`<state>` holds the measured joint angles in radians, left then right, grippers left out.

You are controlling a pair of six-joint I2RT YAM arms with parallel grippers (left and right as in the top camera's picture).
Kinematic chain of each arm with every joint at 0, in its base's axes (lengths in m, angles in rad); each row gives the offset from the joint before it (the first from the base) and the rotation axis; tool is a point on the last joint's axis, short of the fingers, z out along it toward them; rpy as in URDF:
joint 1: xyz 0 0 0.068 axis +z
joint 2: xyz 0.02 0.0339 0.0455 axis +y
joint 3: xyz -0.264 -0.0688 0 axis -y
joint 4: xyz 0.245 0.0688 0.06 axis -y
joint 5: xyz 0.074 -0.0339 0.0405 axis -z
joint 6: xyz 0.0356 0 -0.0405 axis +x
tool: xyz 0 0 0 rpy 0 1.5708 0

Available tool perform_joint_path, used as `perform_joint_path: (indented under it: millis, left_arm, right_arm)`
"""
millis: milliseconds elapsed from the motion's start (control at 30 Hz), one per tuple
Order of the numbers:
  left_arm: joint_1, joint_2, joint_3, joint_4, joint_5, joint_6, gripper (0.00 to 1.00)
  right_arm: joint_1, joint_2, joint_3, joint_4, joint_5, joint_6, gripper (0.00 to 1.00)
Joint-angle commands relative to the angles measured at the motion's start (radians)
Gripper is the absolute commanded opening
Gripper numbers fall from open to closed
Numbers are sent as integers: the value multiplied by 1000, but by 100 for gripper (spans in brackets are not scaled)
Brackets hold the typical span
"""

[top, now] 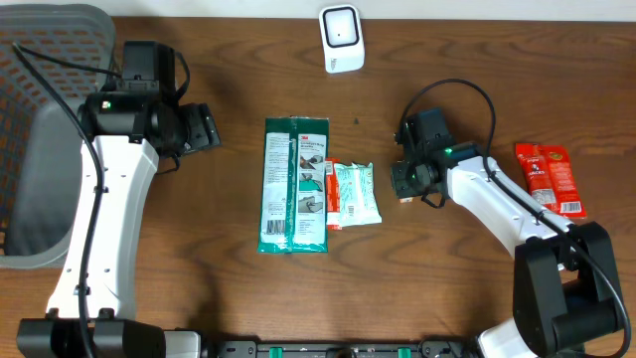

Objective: Scan the item barcode
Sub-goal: 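Lift the Kleenex pack and carry it toward the scanner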

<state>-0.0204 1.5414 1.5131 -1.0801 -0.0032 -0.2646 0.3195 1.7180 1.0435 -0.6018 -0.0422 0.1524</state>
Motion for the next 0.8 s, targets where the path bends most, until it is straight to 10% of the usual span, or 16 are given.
perform_joint_path:
  millis: [0, 400, 767]
  left_arm:
    - [4, -3, 10, -4, -9, 2, 83]
    - [4, -3, 10, -4, -9, 2, 83]
    - [4, -3, 10, -4, -9, 2, 83]
  right_arm:
    - [10, 7, -18, 3, 52, 0, 40]
    - [9, 10, -25, 3, 68, -1, 16]
    - [9, -27, 11, -14, 64, 0, 17]
